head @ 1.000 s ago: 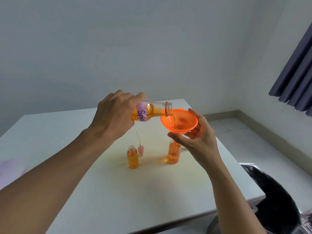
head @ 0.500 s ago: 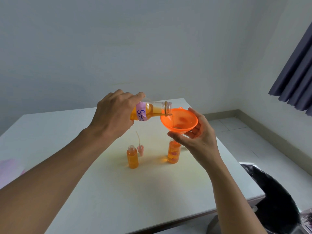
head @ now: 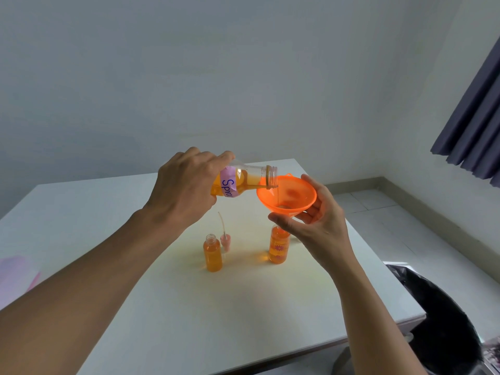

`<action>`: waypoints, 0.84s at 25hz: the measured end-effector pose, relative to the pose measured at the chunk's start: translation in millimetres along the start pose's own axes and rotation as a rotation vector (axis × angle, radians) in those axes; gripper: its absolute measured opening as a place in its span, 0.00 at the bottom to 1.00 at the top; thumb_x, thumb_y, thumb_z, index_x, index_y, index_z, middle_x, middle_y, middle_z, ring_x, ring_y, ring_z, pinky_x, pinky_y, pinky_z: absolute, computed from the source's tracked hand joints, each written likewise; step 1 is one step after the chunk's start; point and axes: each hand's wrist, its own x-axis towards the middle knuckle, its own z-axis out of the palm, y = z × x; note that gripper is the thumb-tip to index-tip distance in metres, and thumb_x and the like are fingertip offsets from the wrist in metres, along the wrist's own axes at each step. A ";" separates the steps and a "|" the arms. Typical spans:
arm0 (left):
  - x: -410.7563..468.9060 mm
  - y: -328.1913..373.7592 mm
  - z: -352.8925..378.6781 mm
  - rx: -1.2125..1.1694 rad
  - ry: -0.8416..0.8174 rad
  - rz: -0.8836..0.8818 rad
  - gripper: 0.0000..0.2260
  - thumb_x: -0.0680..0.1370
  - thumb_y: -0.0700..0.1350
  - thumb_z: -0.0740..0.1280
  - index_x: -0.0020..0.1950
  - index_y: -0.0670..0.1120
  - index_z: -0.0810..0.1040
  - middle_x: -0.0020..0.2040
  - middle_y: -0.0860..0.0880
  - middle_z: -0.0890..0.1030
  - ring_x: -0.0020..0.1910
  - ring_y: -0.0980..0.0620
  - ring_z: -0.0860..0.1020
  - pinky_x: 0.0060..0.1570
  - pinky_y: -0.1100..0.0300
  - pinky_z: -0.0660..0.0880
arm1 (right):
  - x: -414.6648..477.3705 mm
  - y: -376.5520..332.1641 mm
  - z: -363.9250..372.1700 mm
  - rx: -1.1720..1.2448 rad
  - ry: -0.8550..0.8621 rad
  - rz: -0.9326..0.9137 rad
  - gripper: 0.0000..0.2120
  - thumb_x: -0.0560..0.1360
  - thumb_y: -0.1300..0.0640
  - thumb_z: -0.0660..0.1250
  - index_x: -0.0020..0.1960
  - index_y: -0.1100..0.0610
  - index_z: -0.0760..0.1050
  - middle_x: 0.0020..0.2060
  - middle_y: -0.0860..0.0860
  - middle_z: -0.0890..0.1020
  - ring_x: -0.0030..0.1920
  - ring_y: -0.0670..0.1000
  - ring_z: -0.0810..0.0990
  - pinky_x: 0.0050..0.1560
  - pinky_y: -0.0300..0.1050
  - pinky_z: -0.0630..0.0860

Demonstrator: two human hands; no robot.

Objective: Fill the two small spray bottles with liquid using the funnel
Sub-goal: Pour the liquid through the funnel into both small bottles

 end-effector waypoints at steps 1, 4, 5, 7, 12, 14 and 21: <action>0.4 0.3 -0.1 0.001 0.001 0.002 0.32 0.65 0.40 0.77 0.67 0.51 0.73 0.49 0.49 0.83 0.47 0.45 0.76 0.38 0.59 0.64 | -0.1 0.0 0.1 -0.003 0.002 -0.001 0.47 0.59 0.49 0.87 0.74 0.45 0.69 0.61 0.43 0.81 0.57 0.44 0.85 0.58 0.46 0.84; 1.7 1.0 -1.2 -0.007 0.004 0.000 0.32 0.65 0.39 0.76 0.67 0.51 0.73 0.49 0.49 0.83 0.47 0.44 0.76 0.38 0.59 0.64 | -0.3 -0.4 0.8 -0.004 0.003 -0.005 0.47 0.58 0.47 0.86 0.74 0.45 0.70 0.62 0.42 0.80 0.57 0.44 0.85 0.57 0.46 0.84; 1.8 1.2 -1.5 -0.014 0.003 -0.003 0.32 0.65 0.39 0.76 0.67 0.51 0.73 0.49 0.50 0.83 0.47 0.45 0.76 0.38 0.59 0.64 | -0.3 -0.6 0.7 -0.004 0.002 -0.005 0.47 0.58 0.47 0.86 0.73 0.45 0.70 0.62 0.42 0.80 0.57 0.44 0.84 0.57 0.45 0.83; 1.3 1.4 -1.9 -0.041 -0.010 -0.020 0.32 0.65 0.40 0.76 0.67 0.52 0.73 0.49 0.50 0.82 0.48 0.45 0.76 0.38 0.59 0.64 | 0.0 -1.3 0.7 0.000 0.002 -0.006 0.47 0.59 0.47 0.86 0.73 0.44 0.70 0.61 0.42 0.80 0.57 0.44 0.84 0.57 0.44 0.83; -2.1 2.7 -2.2 -0.168 -0.075 -0.107 0.33 0.65 0.41 0.75 0.68 0.56 0.70 0.50 0.52 0.80 0.50 0.46 0.74 0.37 0.58 0.68 | 1.2 -2.6 0.3 -0.009 -0.006 -0.010 0.47 0.60 0.47 0.86 0.74 0.44 0.69 0.65 0.46 0.79 0.60 0.47 0.83 0.57 0.45 0.83; -4.0 2.8 -3.6 -0.214 -0.100 -0.137 0.33 0.66 0.43 0.75 0.68 0.56 0.70 0.50 0.52 0.80 0.50 0.46 0.74 0.38 0.55 0.74 | 1.5 -3.6 0.3 -0.021 0.000 -0.019 0.47 0.60 0.47 0.86 0.74 0.44 0.68 0.65 0.46 0.79 0.60 0.47 0.83 0.57 0.43 0.83; -14.8 -1.1 -10.3 -0.313 -0.061 -0.215 0.34 0.65 0.45 0.78 0.68 0.56 0.71 0.46 0.54 0.72 0.45 0.49 0.70 0.38 0.54 0.76 | 0.6 -9.2 0.4 -0.011 0.027 -0.021 0.48 0.57 0.42 0.86 0.73 0.41 0.69 0.63 0.43 0.79 0.58 0.42 0.83 0.55 0.39 0.82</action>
